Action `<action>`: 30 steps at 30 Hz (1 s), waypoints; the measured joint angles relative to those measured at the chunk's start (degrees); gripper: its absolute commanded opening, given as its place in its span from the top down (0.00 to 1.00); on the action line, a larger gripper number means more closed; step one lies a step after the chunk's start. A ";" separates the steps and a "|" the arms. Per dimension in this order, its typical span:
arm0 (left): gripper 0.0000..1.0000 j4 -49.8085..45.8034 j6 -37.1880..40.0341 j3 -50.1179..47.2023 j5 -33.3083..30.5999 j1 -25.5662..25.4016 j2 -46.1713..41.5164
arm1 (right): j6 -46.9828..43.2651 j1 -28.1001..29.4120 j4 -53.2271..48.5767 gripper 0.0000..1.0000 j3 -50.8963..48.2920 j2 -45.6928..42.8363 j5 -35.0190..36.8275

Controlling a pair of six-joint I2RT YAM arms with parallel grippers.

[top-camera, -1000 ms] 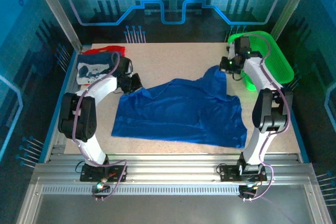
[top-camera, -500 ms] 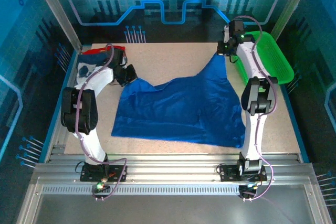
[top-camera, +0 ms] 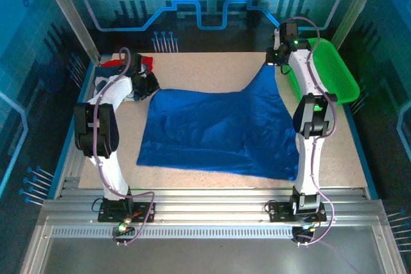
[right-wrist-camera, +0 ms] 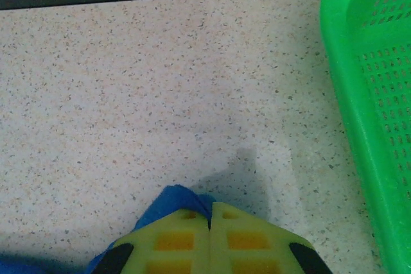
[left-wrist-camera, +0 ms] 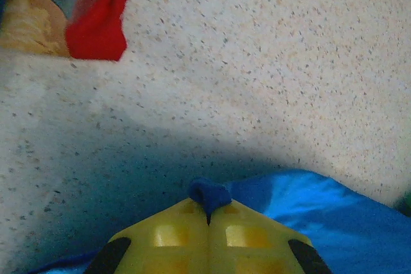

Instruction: Fold and stack the t-shirts

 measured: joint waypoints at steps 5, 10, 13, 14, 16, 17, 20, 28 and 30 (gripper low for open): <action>1.00 -0.20 0.02 2.78 0.07 0.52 1.84 | 0.04 -0.37 0.00 1.00 0.07 0.02 -0.07; 1.00 -0.46 0.24 2.89 0.24 0.48 2.01 | 0.24 -0.37 -0.11 1.00 0.07 0.02 -0.39; 1.00 -0.44 0.42 2.71 0.26 0.48 1.88 | 0.72 -0.37 -0.09 1.00 -1.09 -0.68 -0.90; 1.00 -0.42 0.46 2.27 0.26 0.48 1.51 | 0.98 -0.37 0.02 1.00 -2.75 -1.79 -1.25; 1.00 -0.50 0.70 1.25 0.33 0.48 0.50 | 1.60 -0.37 -0.28 1.00 -6.91 -4.79 -1.77; 1.00 -0.61 0.85 0.66 0.52 0.48 -0.24 | 1.90 -0.37 -0.39 1.00 -9.42 -6.84 -1.97; 1.00 -0.63 1.97 -1.53 0.90 0.48 -3.23 | 3.02 -0.37 -0.15 1.00 -17.77 -14.29 -2.84; 1.00 0.57 4.33 -10.64 1.97 0.48 -12.07 | 6.38 -0.37 2.21 1.00 -40.39 -35.32 -5.33; 1.00 0.72 4.94 -12.98 2.43 0.48 -13.49 | 7.19 -0.37 2.21 1.00 -46.01 -39.36 -5.44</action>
